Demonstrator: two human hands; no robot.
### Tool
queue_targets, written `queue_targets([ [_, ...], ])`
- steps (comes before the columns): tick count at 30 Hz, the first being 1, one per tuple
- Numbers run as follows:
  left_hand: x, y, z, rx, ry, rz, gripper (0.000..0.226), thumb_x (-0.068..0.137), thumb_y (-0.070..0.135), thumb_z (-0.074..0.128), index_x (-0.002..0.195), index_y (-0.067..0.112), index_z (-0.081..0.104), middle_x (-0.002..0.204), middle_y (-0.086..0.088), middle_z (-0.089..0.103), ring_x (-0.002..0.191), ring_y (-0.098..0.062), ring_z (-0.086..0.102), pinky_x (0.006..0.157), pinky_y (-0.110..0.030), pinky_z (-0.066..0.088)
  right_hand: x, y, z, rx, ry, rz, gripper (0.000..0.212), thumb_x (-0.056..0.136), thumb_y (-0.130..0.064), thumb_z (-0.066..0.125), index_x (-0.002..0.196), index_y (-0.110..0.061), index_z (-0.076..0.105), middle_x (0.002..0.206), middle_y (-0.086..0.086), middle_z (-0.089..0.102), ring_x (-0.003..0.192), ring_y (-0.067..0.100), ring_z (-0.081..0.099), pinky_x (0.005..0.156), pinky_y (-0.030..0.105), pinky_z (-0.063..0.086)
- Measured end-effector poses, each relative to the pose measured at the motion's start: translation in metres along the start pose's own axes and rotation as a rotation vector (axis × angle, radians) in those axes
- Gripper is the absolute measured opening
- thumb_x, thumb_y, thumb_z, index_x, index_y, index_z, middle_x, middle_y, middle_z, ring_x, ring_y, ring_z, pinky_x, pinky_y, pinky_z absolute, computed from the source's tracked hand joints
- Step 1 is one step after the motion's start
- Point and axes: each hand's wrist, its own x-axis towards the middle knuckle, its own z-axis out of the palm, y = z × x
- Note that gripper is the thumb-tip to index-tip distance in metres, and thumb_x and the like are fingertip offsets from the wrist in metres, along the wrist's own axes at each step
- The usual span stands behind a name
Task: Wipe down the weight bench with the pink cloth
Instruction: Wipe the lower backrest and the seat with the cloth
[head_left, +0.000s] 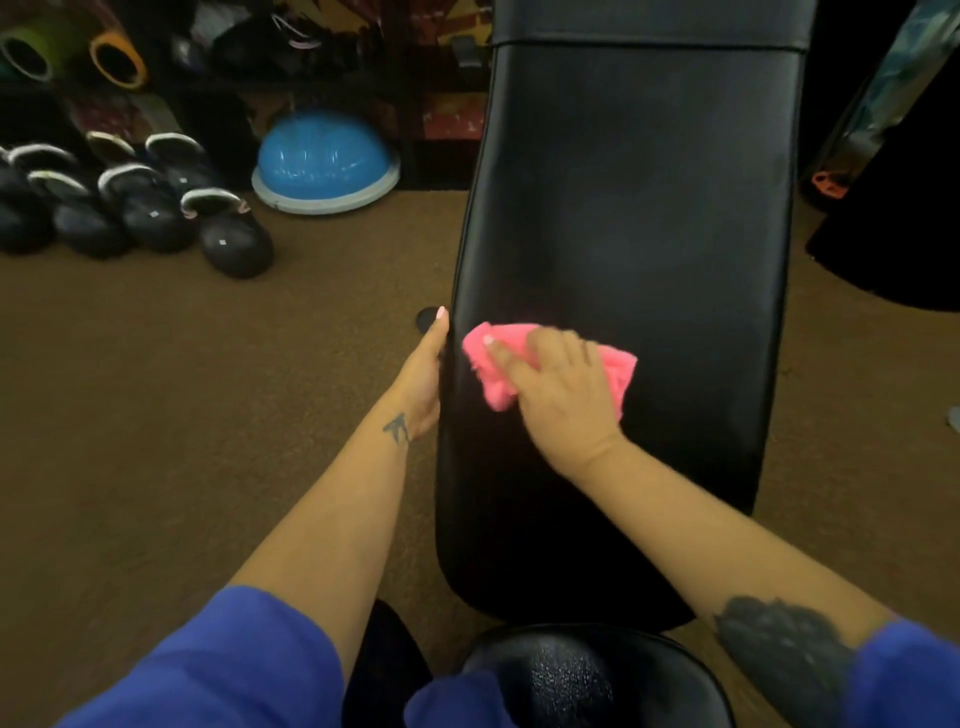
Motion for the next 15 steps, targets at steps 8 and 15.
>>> queue_targets([
  [8,-0.007,-0.026,-0.009,-0.055,-0.06,-0.097,0.063,0.094,0.062,0.024,0.122,0.019,0.061,0.123,-0.007,0.065,0.112,-0.019,0.063,0.082,-0.028,0.051,-0.039,0.02,-0.008,0.002,-0.16,-0.225,0.041,0.078,-0.021,0.043,0.109,-0.02,0.069,0.095,0.01,0.056,0.082,0.026,0.042,0.069,0.038,0.028],
  [15,-0.015,-0.049,-0.018,-0.068,0.045,-0.089,0.051,0.094,0.057,0.038,0.125,0.021,0.056,0.103,-0.015,0.068,0.086,-0.023,0.069,0.073,-0.03,0.056,-0.023,-0.037,0.003,0.033,-0.183,-0.102,0.046,0.079,-0.025,0.037,0.113,-0.019,0.066,0.091,0.007,0.062,0.08,0.026,0.056,0.068,0.037,0.04],
])
